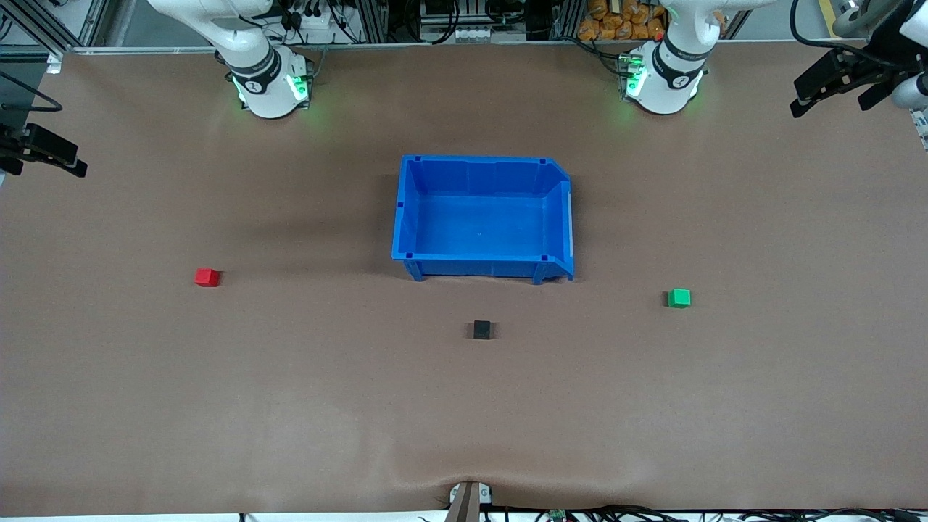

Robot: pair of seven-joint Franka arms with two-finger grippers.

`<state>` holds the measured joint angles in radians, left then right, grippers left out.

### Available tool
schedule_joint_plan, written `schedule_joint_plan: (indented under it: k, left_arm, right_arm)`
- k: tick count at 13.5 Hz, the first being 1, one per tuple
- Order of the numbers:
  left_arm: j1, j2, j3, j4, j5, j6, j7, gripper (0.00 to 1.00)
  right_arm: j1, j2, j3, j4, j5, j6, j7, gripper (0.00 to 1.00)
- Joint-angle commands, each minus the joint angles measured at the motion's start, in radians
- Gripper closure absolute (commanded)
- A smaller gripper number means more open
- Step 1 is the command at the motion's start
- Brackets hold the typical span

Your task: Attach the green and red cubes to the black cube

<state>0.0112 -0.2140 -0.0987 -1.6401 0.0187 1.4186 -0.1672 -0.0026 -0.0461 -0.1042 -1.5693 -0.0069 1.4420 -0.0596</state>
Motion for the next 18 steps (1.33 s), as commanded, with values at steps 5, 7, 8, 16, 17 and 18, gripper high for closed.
schedule_joint_plan:
  k: [5, 7, 8, 16, 17, 18]
  left_arm:
    - [0.004, 0.041, -0.003, 0.051, 0.029, -0.043, 0.034, 0.0]
    - [0.001, 0.048, -0.01, 0.033, 0.027, -0.056, 0.034, 0.0]
    - [0.0, 0.051, -0.013, 0.029, 0.027, -0.081, 0.037, 0.0]
    - [-0.005, 0.081, -0.015, 0.02, 0.027, -0.072, 0.046, 0.0]
    - [-0.005, 0.079, -0.015, 0.007, 0.027, -0.057, 0.046, 0.0]
    - [-0.005, 0.079, -0.015, -0.004, 0.027, -0.043, 0.046, 0.0]
  right_arm:
    - [-0.001, -0.018, 0.001, -0.012, -0.008, -0.002, -0.003, 0.0]
    - [0.001, -0.018, 0.001, -0.012, -0.008, -0.002, -0.002, 0.0]
    - [-0.002, -0.018, 0.001, -0.012, -0.008, -0.002, -0.003, 0.0]
    - [-0.004, -0.018, 0.003, -0.012, -0.008, -0.002, -0.003, 0.0]
    - [-0.002, -0.018, 0.003, -0.011, -0.008, -0.002, -0.003, 0.0]
    - [-0.002, -0.018, 0.003, -0.012, -0.008, -0.002, -0.003, 0.0]
